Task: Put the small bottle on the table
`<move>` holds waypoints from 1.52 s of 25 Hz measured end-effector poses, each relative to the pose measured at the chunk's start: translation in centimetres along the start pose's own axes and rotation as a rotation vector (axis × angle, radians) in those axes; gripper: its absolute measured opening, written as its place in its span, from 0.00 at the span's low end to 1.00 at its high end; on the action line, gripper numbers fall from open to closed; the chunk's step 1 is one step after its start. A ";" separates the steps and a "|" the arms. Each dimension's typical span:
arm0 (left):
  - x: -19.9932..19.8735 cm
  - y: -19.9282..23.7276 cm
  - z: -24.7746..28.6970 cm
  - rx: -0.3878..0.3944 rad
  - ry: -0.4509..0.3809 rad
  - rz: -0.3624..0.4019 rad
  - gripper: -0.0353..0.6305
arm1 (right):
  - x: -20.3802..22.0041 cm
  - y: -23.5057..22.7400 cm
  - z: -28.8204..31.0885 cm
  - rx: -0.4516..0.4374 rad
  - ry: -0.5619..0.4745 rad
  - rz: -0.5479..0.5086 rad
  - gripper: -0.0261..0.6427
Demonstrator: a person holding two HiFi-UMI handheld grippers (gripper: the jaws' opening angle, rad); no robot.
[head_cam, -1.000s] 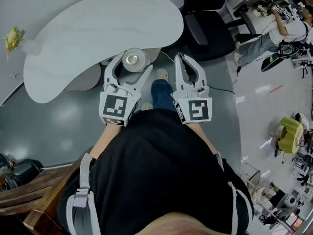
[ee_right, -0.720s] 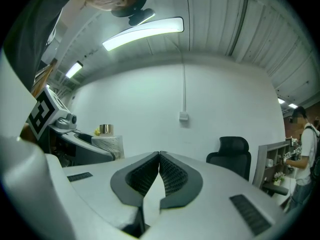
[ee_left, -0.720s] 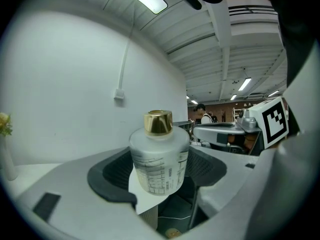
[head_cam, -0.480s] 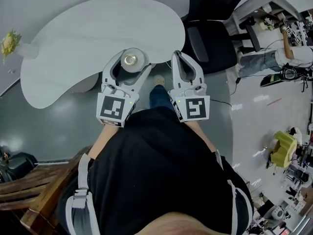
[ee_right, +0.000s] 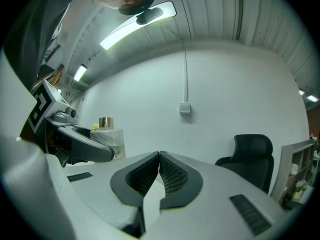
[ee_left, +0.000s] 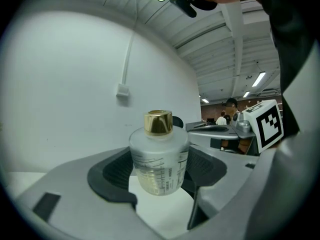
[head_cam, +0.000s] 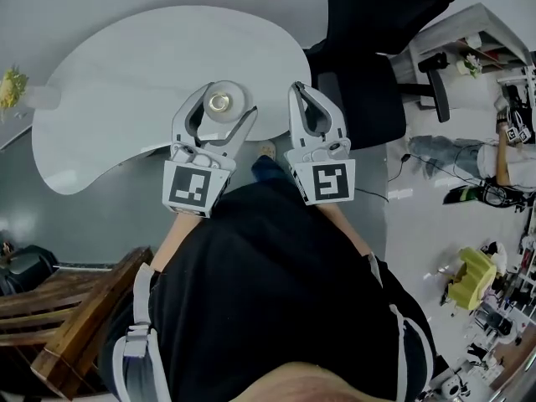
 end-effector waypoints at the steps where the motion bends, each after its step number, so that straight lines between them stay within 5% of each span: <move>1: -0.1 0.1 0.8 -0.009 0.001 -0.002 0.55 | 0.3 -0.6 0.5 -0.011 0.008 0.002 0.07; 17: 0.8 1.6 8.4 -0.144 0.029 -0.016 0.55 | 4.4 -6.5 6.5 -0.163 0.053 0.039 0.07; 38: 1.0 3.7 11.2 -0.005 0.081 0.026 0.55 | 4.7 -7.0 8.1 -0.056 0.086 0.006 0.07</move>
Point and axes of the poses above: the fingertips, and each gripper's own axes: z forward along the fingers, y to its left, x out of its underside, the point moved 3 cm from there along -z, backward along the fingers, and after that the axes turned 7 degrees about -y, right-handed, at the moved point
